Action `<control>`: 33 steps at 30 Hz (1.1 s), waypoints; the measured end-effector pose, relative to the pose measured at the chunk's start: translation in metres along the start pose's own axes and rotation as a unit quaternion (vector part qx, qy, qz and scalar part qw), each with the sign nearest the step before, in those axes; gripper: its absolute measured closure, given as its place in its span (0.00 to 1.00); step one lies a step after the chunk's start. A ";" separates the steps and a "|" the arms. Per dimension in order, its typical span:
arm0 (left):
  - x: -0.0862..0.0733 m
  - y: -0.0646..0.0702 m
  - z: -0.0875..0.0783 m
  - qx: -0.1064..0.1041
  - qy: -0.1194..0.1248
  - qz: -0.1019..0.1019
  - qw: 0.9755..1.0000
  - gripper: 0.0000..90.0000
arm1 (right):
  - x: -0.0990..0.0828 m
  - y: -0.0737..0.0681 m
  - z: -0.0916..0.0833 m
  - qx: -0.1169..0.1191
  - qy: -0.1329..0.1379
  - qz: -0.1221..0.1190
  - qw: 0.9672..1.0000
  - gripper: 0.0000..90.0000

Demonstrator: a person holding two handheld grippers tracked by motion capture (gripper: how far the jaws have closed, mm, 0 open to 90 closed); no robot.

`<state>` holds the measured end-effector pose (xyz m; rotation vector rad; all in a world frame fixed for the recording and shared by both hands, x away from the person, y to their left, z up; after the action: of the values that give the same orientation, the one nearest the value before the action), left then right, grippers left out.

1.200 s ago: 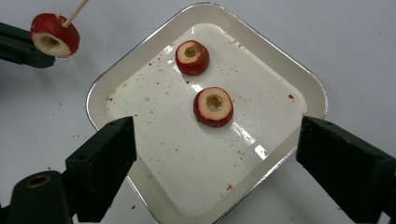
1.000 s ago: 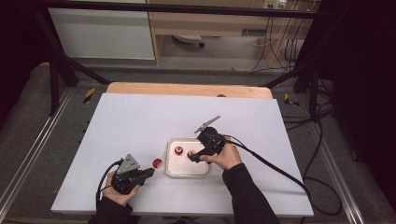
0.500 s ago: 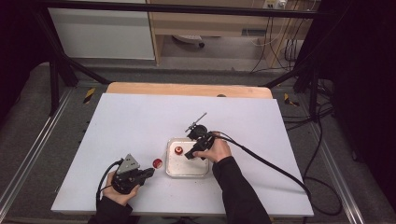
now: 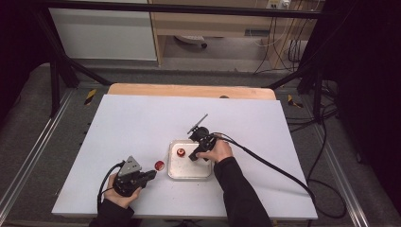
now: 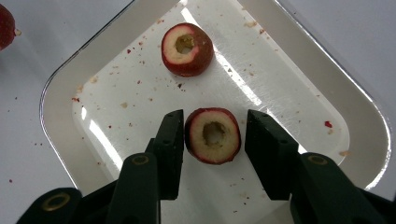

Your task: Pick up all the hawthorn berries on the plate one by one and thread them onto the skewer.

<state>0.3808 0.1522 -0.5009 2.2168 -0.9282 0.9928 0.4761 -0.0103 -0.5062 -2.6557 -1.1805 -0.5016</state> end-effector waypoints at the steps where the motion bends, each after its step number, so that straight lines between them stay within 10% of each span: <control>1: 0.000 0.000 0.000 0.000 0.000 0.000 1.000 0.98 | 0.000 0.000 0.000 0.001 0.000 0.000 1.000 0.67; 23: 0.002 0.003 -0.001 0.001 0.004 0.003 1.000 0.98 | 0.003 -0.003 -0.027 0.002 0.037 0.027 0.999 0.69; 33: 0.003 0.005 0.000 0.000 0.006 0.007 1.000 0.98 | 0.005 -0.007 -0.043 0.024 0.093 0.064 0.993 0.69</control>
<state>0.3782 0.1477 -0.4975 2.2049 -0.9392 1.0103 0.4641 -0.0150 -0.4638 -2.5584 -0.9497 -0.6727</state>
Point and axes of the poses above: each handheld gripper's, and its own axes: z roughly forward along the jaws, x roughly out of its top, y roughly to its right, the point moved 10 cm from there along z, roughly forward along the jaws, and after that the axes turned 9 degrees about -x, right-handed, at the moved point
